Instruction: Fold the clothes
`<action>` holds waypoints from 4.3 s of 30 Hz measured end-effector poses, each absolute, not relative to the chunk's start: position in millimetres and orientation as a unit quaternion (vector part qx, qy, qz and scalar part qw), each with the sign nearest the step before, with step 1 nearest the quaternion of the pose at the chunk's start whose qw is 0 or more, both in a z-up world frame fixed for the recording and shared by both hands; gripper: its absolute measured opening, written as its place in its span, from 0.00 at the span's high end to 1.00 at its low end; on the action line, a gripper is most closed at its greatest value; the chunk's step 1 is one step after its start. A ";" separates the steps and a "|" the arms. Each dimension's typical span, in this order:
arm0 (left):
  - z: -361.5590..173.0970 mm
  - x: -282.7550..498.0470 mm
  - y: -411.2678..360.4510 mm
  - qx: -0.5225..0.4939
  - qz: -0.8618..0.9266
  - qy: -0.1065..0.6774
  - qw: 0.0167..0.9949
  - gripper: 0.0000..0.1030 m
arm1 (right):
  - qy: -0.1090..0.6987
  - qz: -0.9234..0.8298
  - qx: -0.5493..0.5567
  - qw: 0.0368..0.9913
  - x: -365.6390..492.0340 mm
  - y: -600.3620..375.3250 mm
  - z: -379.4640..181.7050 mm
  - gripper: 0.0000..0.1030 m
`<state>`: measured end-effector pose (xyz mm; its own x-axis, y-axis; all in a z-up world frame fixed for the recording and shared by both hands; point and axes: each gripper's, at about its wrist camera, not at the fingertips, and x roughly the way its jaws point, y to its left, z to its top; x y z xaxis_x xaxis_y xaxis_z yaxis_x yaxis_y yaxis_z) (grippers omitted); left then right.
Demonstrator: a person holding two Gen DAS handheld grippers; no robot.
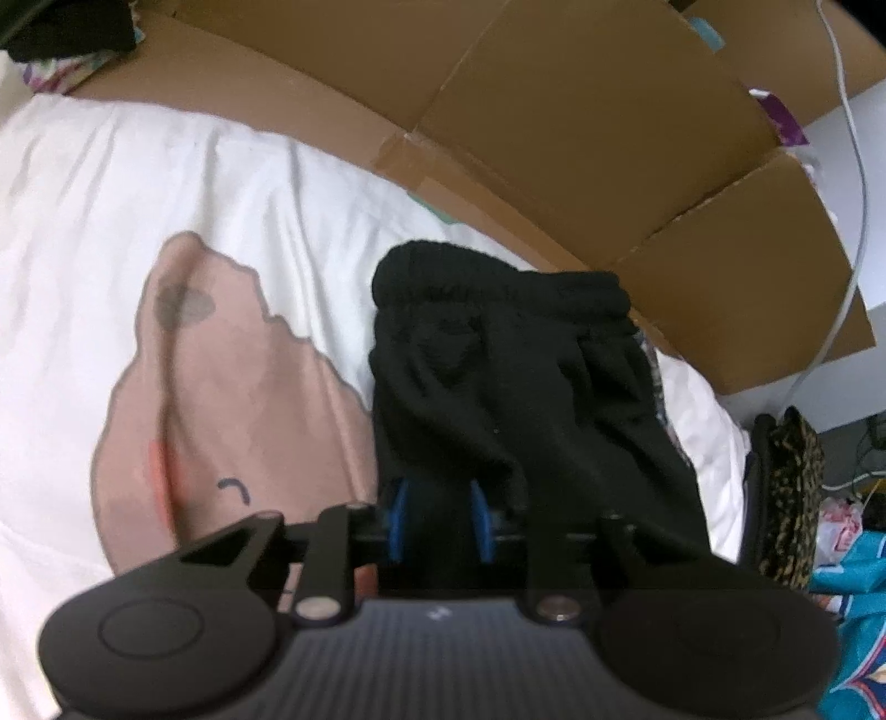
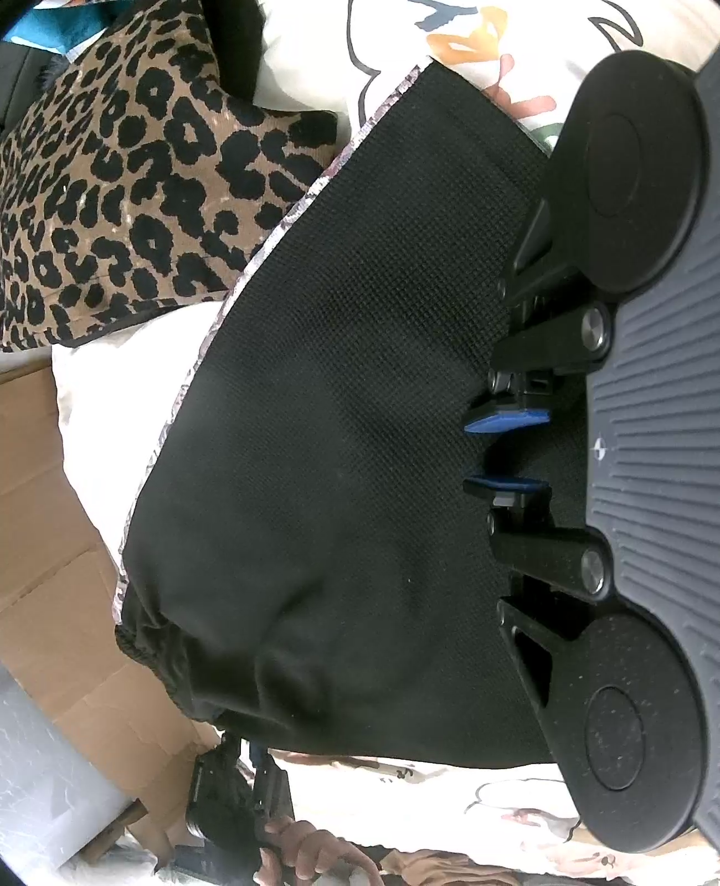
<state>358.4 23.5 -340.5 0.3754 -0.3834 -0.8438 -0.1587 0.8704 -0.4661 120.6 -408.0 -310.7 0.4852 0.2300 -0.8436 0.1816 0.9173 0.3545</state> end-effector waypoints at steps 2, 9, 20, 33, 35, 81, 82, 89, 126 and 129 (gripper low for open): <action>-344.5 360.7 19.7 -0.243 -0.070 0.557 0.791 0.74 | 0.507 0.016 0.202 0.837 121.0 -407.6 -311.3 0.77; -335.8 364.6 10.1 -0.220 -0.062 0.562 0.795 0.75 | 0.507 0.022 0.204 0.838 121.3 -407.5 -313.2 0.77; -320.8 368.1 3.7 -0.179 -0.053 0.577 0.795 0.75 | 0.506 0.028 0.199 0.839 120.4 -408.3 -313.7 0.77; -361.5 375.1 0.0 -0.232 -0.042 0.597 0.767 0.71 | 0.508 0.029 0.198 0.838 121.2 -406.9 -315.2 0.77; -359.3 377.3 0.8 -0.235 -0.042 0.598 0.765 0.71 | 0.508 0.029 0.198 0.837 121.5 -406.8 -315.4 0.77; -343.2 357.2 27.8 -0.132 -0.041 0.596 0.791 0.94 | 0.514 0.035 0.168 0.840 124.9 -397.2 -318.5 0.76; -342.6 356.7 29.7 -0.134 -0.043 0.597 0.790 0.94 | 0.514 0.036 0.165 0.841 124.8 -397.2 -318.5 0.76; -338.2 354.4 45.6 -0.155 -0.053 0.604 0.780 0.96 | 0.515 0.034 0.158 0.841 129.5 -402.0 -320.9 0.77; -347.4 248.8 37.0 -0.187 -0.103 0.656 0.724 0.82 | 0.499 0.071 0.167 0.848 118.3 -350.3 -280.1 0.70; -350.0 235.8 29.1 -0.184 -0.117 0.658 0.721 0.80 | 0.497 0.090 0.160 0.848 120.4 -334.5 -273.1 0.69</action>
